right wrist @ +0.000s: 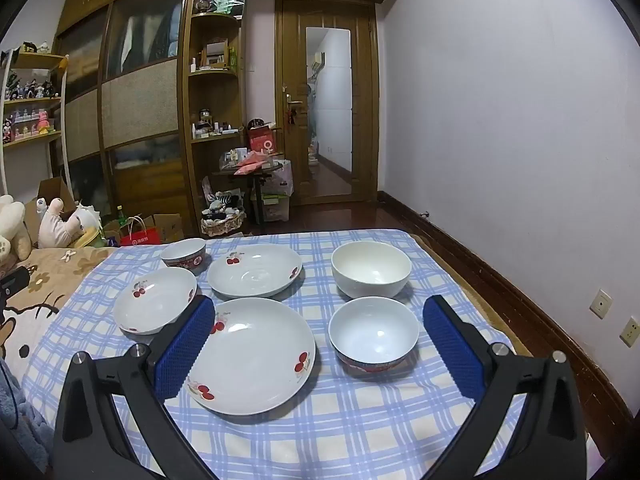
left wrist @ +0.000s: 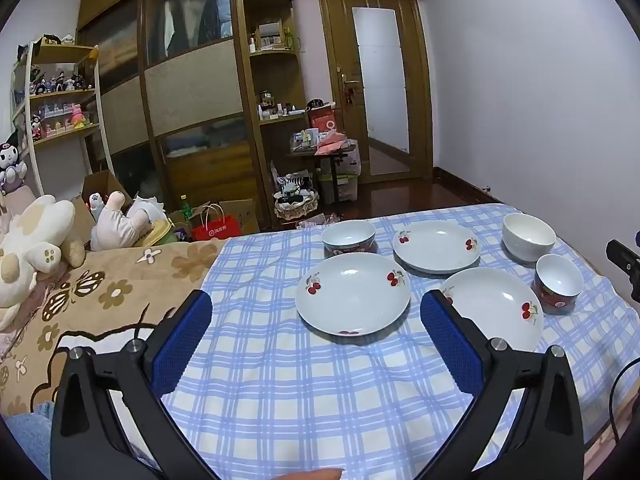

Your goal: Organize plates and bowls

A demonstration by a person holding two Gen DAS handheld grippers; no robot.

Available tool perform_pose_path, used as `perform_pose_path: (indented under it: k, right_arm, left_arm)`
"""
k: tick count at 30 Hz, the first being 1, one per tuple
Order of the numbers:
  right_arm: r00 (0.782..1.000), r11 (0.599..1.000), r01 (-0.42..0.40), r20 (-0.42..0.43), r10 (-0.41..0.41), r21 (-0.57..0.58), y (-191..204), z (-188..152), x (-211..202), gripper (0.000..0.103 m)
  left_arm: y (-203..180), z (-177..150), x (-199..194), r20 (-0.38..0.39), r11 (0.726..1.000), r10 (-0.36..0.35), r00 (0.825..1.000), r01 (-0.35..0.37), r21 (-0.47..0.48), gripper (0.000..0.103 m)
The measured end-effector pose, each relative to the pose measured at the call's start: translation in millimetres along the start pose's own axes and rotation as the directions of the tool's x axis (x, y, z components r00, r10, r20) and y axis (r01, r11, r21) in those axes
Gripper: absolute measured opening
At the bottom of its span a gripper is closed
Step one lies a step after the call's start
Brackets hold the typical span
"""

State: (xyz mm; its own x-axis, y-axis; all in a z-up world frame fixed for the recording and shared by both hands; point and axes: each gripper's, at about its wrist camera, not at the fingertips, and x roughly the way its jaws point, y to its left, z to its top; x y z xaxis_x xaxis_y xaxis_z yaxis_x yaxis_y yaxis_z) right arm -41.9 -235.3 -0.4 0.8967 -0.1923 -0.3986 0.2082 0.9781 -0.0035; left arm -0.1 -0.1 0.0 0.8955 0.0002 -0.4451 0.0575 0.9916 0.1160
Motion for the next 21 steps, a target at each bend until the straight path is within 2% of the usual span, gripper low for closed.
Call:
perform_pose_path:
  k: [21]
  right_arm:
    - [1.0,1.0,0.0,0.01,0.0,-0.002,0.5,-0.1,-0.3,0.103]
  left_arm:
    - [3.2,-1.7,1.5,-0.006,1.0,-0.005,1.0,0.005,-0.001,0.102]
